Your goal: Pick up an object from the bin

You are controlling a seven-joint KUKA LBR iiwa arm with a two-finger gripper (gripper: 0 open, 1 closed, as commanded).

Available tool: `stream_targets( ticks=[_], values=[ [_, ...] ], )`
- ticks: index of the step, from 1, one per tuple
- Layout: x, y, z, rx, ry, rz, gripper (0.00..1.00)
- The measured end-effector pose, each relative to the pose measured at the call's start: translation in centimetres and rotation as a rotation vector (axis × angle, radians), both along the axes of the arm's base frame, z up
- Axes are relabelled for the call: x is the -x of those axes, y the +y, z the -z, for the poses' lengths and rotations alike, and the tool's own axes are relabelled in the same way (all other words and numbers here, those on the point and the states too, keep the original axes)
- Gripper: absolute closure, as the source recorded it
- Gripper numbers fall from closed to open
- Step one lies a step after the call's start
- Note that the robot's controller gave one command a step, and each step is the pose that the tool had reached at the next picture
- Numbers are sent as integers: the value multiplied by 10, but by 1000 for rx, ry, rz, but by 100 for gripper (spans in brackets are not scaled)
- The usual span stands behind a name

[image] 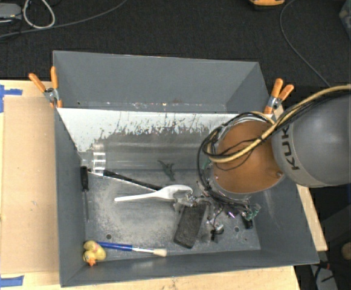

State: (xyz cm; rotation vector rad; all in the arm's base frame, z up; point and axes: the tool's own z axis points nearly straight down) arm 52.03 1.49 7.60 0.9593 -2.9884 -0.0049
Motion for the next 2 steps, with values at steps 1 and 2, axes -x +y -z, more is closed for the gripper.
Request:
stream_targets(
  ticks=[1,2],
  values=[
    [-1,5,6,-2,1,-32,100],
    [-1,5,6,-2,1,-32,100]
  ],
)
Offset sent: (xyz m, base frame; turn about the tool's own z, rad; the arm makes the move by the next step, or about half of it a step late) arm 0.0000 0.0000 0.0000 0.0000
